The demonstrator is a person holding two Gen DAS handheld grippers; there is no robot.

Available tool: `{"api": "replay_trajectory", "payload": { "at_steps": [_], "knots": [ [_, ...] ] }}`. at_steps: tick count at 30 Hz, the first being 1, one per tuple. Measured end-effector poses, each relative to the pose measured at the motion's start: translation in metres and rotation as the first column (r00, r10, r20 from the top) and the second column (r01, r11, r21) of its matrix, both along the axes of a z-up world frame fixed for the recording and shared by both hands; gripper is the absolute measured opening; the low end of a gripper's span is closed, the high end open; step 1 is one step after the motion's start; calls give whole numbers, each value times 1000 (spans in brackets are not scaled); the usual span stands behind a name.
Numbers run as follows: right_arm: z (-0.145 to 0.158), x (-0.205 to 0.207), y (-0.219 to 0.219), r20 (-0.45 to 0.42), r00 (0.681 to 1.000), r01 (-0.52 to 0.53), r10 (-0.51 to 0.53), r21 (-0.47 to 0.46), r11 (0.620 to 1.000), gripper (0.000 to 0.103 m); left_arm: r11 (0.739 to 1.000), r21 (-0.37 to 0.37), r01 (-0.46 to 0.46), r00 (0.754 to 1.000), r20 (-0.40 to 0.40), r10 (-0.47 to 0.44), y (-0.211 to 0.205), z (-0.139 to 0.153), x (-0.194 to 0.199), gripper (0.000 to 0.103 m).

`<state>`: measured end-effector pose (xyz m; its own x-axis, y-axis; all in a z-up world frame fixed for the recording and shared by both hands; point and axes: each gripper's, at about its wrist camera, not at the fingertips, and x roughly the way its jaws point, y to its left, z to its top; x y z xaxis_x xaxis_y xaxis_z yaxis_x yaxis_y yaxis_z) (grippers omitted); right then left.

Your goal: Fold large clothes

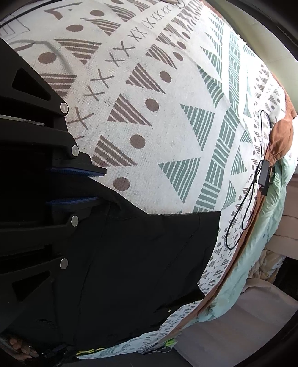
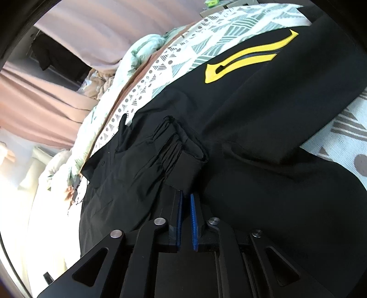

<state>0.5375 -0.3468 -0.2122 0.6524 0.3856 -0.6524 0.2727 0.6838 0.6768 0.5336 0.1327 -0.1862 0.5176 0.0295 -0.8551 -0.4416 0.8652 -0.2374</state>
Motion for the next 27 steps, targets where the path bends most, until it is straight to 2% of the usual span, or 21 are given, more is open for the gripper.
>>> {"api": "replay_trajectory", "payload": {
  "at_steps": [1, 2, 3, 4, 5, 7, 11, 21, 27],
  "knots": [
    [2, -2, -1, 1, 1000, 2, -2, -5, 1000, 24, 1000, -2, -4, 1000, 10, 4, -1, 4, -2, 24],
    [7, -6, -5, 12, 1000, 11, -11, -10, 1000, 32, 1000, -8, -6, 1000, 28, 6, -2, 8, -5, 33],
    [12, -11, -8, 20, 999, 27, -27, -11, 1000, 48, 1000, -15, -6, 999, 52, 6, -3, 14, -10, 42],
    [17, -17, -14, 23, 999, 48, -47, -1, 999, 59, 1000, -17, -7, 997, 79, 8, -5, 20, -14, 65],
    [21, -23, -22, 31, 997, 65, -66, 22, 998, 61, 1000, -13, -11, 994, 104, 12, -8, 27, -18, 85],
    [30, -32, -33, 53, 995, 81, -83, 46, 996, 61, 1000, 8, -20, 986, 163, 19, -14, 42, -28, 95],
    [46, -51, -56, 78, 990, 118, -114, -40, 992, 61, 1000, 12, -5, 979, 204, 3, -24, 60, -38, 95],
    [39, -91, -146, 90, 957, 277, -277, 21, 961, 61, 998, 26, 55, 970, 236, -60, -55, 75, -46, 95],
    [22, -96, -175, 73, 944, 319, -322, 50, 946, 61, 996, -1, 86, 969, 231, -83, -71, 70, -42, 95]
  ]
}}
